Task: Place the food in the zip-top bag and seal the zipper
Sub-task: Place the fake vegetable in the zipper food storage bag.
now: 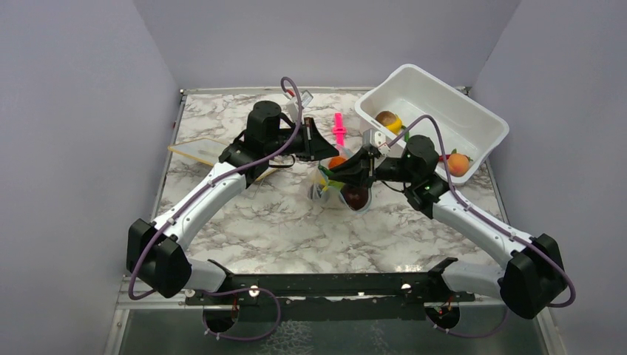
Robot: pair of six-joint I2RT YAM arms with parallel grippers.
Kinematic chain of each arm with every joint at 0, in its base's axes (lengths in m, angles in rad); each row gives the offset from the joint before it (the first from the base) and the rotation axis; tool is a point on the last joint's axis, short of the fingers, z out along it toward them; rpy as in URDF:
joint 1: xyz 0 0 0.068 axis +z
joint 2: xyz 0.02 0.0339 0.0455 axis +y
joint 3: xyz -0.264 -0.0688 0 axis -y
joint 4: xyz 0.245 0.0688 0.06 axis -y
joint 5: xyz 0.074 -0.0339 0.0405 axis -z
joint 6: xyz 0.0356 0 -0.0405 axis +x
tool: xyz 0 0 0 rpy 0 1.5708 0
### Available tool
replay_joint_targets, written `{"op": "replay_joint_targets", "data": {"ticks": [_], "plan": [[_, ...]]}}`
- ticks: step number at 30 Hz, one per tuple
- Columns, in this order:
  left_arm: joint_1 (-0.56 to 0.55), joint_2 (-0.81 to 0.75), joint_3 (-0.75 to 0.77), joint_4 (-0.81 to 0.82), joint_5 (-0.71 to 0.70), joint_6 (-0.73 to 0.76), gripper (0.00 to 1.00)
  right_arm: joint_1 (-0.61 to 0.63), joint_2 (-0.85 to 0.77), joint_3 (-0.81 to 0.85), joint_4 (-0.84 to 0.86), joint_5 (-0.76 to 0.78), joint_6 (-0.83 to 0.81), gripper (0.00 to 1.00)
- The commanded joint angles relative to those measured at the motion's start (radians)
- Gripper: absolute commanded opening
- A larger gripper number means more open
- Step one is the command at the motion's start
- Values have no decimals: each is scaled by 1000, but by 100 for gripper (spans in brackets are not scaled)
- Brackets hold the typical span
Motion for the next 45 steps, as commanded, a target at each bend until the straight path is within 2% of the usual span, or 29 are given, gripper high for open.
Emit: {"op": "replay_joint_targets", "data": {"ticks": [1,16,20,24,35,38,42,45], "plan": [[29,-56,-7,24,52,37,0,3,-37,-14,-36,38,-15,2],[47,-60,-15,36,85,19,0,3,14,22,-150,178,-22,3],[47,-61,-16,36,83,18,0,4,38,57,-212,233,-26,12],[47,-61,-29,49,77,10,0,3,59,88,-268,276,-28,13],[53,-62,-46,71,58,17,0,4,74,145,-396,151,-68,46],[55,-65,-46,70,47,32,0,4,71,176,-424,137,-37,45],[56,-67,-49,78,32,33,0,4,72,182,-409,148,6,24],[54,-65,-56,97,39,14,0,4,71,135,-343,141,17,15]]}}
